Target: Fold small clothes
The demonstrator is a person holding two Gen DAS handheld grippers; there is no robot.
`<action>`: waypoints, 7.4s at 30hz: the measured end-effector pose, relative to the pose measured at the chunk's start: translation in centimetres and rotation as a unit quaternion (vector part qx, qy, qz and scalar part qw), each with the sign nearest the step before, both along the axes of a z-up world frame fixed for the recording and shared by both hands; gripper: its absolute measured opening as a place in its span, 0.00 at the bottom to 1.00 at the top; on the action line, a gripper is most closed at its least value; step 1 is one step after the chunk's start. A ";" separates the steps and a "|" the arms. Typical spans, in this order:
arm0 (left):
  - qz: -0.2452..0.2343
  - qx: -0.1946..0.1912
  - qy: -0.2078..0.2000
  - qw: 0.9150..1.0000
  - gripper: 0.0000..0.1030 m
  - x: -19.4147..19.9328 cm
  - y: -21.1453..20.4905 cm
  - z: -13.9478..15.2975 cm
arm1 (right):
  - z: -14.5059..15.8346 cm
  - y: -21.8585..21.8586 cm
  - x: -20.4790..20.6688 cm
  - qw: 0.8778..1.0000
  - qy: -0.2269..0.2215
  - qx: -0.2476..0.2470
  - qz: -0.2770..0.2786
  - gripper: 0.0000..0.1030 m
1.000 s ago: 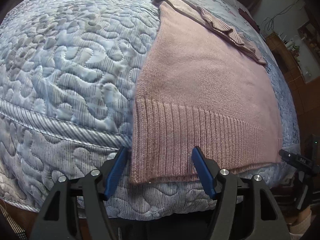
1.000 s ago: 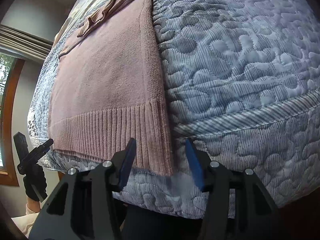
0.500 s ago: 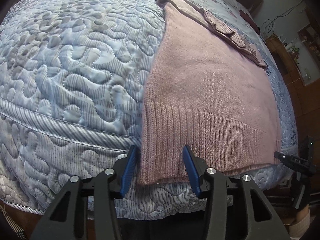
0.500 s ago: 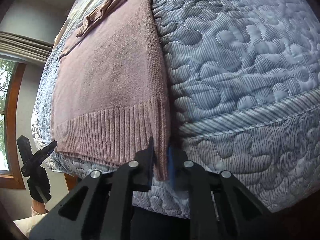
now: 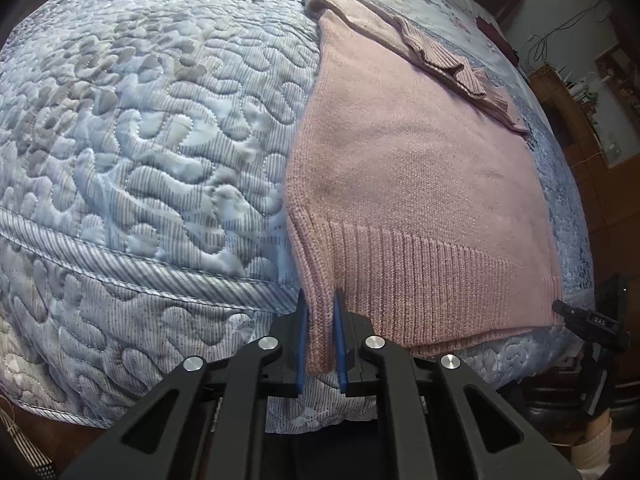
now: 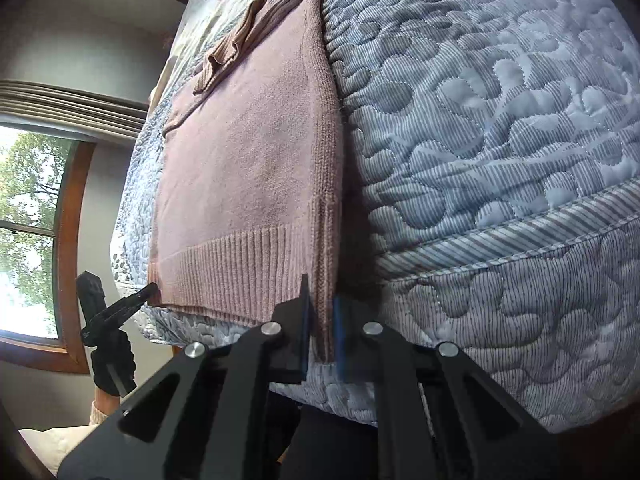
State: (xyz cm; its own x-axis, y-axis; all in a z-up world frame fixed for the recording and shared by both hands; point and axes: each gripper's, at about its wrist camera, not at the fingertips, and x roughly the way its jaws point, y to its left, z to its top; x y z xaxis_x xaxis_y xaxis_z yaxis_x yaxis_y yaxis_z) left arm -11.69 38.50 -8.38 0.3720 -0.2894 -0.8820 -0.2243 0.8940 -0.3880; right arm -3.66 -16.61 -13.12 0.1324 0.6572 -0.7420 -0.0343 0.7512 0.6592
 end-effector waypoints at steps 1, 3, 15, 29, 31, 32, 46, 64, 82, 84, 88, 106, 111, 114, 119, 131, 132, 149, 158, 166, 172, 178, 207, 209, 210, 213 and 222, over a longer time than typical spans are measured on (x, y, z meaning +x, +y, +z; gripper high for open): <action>0.003 -0.009 -0.006 1.000 0.10 0.1 0.3 0.5 | 0.5 -0.1 0.3 1.000 -0.001 0.012 -0.002 0.08; 0.006 -0.023 -0.015 1.000 0.10 0.7 0.7 1.5 | 1.6 -0.4 1.1 0.999 -0.006 0.038 -0.006 0.07; 0.016 -0.052 -0.075 0.996 0.10 7.8 2.5 4.9 | 8.0 1.7 10.0 0.998 -0.051 0.040 -0.002 0.07; 0.046 -0.075 -0.068 0.994 0.11 16.1 6.1 0.2 | 2.9 2.5 18.4 0.999 0.013 -0.019 -0.043 0.07; 0.046 -0.073 -0.064 0.994 0.11 16.6 6.1 -0.5 | 2.2 2.8 19.0 0.999 0.020 -0.024 -0.042 0.07; 0.047 -0.075 -0.062 0.994 0.11 16.8 6.2 -0.8 | 2.0 2.8 19.3 0.999 0.023 -0.025 -0.042 0.07; 0.081 -0.061 -0.080 0.992 0.50 15.0 8.9 2.8 | 5.2 3.6 18.8 0.993 -0.043 -0.108 -0.011 0.46; -0.104 0.140 -0.052 0.983 0.45 21.3 0.4 -0.2 | 6.3 4.1 17.8 0.984 -0.096 -0.145 0.047 0.47; -0.120 0.150 -0.065 0.979 0.25 22.2 -1.8 -1.2 | 3.3 10.1 21.6 0.953 -0.123 -0.237 0.143 0.53; -0.122 0.155 -0.064 0.978 0.25 22.4 -2.0 -1.4 | 2.6 10.8 21.5 0.949 -0.121 -0.241 0.162 0.32; -0.118 0.163 -0.070 0.977 0.13 21.9 -2.1 -0.9 | 3.3 11.3 20.6 0.938 -0.147 -0.267 0.164 0.13; -0.078 0.140 -0.199 0.967 0.10 20.3 -1.8 9.7 | 14.2 8.9 18.5 0.952 -0.217 -0.191 0.104 0.05; -0.062 0.148 -0.227 0.961 0.10 25.9 -1.7 12.1 | 16.6 10.2 24.0 0.948 -0.235 -0.202 0.074 0.05; -0.059 0.163 -0.239 0.956 0.10 29.3 -1.8 12.6 | 16.9 11.3 27.4 0.942 -0.240 -0.226 0.064 0.05; -0.052 0.185 -0.243 0.951 0.10 35.0 -1.8 11.6 | 15.7 12.9 32.6 0.941 -0.232 -0.241 0.042 0.05; -0.025 0.211 -0.166 0.963 0.11 42.3 -0.3 2.0 | 6.6 14.7 40.2 0.943 -0.163 -0.289 0.017 0.05; -0.020 0.210 -0.159 0.964 0.11 42.5 -0.1 1.3 | 5.8 14.6 40.4 0.943 -0.156 -0.292 0.015 0.05; -0.029 0.212 -0.182 0.960 0.33 35.8 0.0 5.7 | 7.2 10.8 33.5 0.962 -0.131 -0.234 0.055 0.46; -0.104 0.179 -0.142 0.968 0.35 27.8 -4.3 2.2 | 3.1 9.5 24.3 0.973 -0.070 -0.194 0.100 0.44; -0.093 0.185 -0.087 0.974 0.35 27.5 -3.3 -1.3 | 3.5 8.2 23.7 0.977 -0.058 -0.182 0.090 0.12; -0.086 0.182 -0.077 0.976 0.34 27.6 -2.5 -2.2 | 1.2 8.8 24.0 0.970 -0.042 -0.217 0.099 0.11; -0.084 0.190 -0.072 0.975 0.34 28.0 -2.8 -1.3 | 2.1 8.3 24.4 0.975 -0.032 -0.197 0.097 0.22; -0.089 0.137 -0.079 0.983 0.46 36.3 -6.0 -1.9 | 0.2 7.6 34.5 0.994 -0.027 -0.109 0.004 0.33; -0.089 0.137 -0.080 0.983 0.46 36.3 -6.0 -2.0 | 0.2 7.8 34.4 0.993 -0.030 -0.112 0.004 0.31; -0.090 0.139 -0.081 0.983 0.46 36.3 -6.0 -2.0 | 0.1 7.9 34.3 0.993 -0.031 -0.114 0.003 0.30; -0.093 0.143 -0.081 0.982 0.46 36.2 -6.1 -2.2 | -0.1 8.0 34.1 0.993 -0.030 -0.118 -0.001 0.29; -0.090 0.140 -0.085 0.982 0.46 36.2 -6.1 -2.0 | 0.5 8.5 33.6 0.993 -0.033 -0.113 -0.016 0.23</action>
State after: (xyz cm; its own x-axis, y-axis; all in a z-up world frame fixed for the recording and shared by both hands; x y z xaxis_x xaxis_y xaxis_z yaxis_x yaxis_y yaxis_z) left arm 24.48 32.38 -10.42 0.4855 -0.1179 -0.8663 -0.0068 0.9903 -0.1386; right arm 29.97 -8.15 -12.67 0.2036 0.4687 -0.8596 -0.0446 0.8815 0.4701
